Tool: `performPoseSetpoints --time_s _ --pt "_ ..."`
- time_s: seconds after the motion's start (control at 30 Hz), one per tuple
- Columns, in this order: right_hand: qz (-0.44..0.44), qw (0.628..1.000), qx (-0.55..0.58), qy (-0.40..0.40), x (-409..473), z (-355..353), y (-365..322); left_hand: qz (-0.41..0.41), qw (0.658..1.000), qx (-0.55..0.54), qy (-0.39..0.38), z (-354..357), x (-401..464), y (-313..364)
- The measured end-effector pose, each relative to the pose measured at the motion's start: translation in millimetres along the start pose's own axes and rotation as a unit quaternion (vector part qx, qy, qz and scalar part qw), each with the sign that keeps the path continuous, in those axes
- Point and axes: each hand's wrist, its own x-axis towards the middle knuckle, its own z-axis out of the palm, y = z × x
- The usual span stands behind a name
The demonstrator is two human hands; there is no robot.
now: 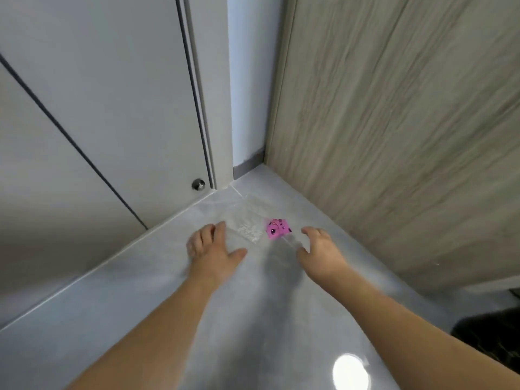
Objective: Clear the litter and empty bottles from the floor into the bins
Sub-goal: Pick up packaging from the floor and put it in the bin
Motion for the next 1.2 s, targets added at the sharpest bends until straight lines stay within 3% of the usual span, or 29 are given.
performPoseSetpoints --time_s 0.1,0.23,0.33,0.47,0.73,0.93,1.2 --pt "-0.027 0.999 -0.007 0.027 59 32 3 -0.017 0.996 0.04 0.074 22 13 13" --pt "-0.066 0.984 -0.102 0.13 98 64 16 0.024 0.991 0.108 0.074 34 28 13" --pt "-0.079 0.975 -0.098 0.181 96 69 18 0.046 0.99 0.106 0.087 36 28 11" --pt "-0.076 0.978 -0.092 0.173 98 68 17 0.052 0.991 0.097 0.081 39 28 9" --pt "-0.079 0.978 -0.132 0.142 93 62 12 0.07 0.983 0.089 0.147 41 29 10" --pt "-0.104 0.972 -0.117 0.177 92 69 16 0.098 0.972 0.087 0.197 45 26 3" --pt "-0.024 0.991 0.031 0.13 64 58 18 0.115 0.972 0.079 0.189 45 23 1"
